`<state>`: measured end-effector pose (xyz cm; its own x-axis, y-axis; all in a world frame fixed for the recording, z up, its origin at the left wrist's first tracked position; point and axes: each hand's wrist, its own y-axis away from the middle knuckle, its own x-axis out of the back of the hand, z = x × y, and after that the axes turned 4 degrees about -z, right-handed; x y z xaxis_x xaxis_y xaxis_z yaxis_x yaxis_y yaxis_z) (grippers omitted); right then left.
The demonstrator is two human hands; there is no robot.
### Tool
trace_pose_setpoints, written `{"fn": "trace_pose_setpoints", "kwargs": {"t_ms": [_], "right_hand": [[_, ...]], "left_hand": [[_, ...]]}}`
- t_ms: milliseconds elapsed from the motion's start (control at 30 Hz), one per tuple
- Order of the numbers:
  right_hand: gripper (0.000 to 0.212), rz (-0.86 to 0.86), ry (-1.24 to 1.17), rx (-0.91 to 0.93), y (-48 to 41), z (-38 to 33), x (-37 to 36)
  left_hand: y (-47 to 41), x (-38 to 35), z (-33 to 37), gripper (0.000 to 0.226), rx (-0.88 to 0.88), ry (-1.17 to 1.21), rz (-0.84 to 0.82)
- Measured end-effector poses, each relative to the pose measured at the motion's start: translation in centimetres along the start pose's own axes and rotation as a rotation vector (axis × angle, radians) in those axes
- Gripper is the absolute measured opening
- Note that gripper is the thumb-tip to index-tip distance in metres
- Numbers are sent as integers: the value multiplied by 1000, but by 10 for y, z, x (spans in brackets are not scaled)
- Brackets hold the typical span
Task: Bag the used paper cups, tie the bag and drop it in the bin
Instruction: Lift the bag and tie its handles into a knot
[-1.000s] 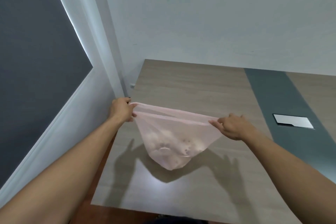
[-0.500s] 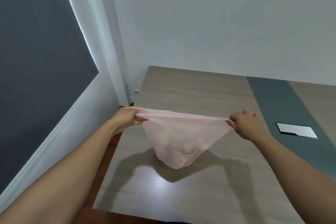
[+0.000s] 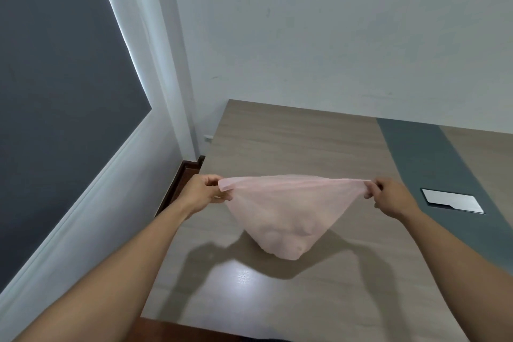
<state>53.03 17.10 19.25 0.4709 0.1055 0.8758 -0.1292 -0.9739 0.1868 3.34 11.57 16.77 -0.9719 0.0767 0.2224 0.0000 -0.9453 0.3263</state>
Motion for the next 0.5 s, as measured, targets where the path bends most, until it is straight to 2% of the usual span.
{"fn": "trace_pose_setpoints", "kwargs": {"t_ms": [133,233,300,400,433,500], "right_hand": [[45,73,-160,12,4,-9,3],[41,64,-493,3,10,-25,0],[36,32,-829,-47,14,-39,-3],[49,-56,-1267,-84,20,-58,-5],[50,-99,-1414,-77,22,-63,-5],[48,-181,-1651,-56,25,-73,-5]], "left_hand": [[-8,-10,6,19,-207,-154,335],[-11,-17,18,33,-290,36,444],[-17,-21,30,43,-255,370,354],[-28,-21,48,43,-176,956,138],[-30,-21,53,37,-139,1052,105],[-31,-26,60,44,-112,1132,93]]}}
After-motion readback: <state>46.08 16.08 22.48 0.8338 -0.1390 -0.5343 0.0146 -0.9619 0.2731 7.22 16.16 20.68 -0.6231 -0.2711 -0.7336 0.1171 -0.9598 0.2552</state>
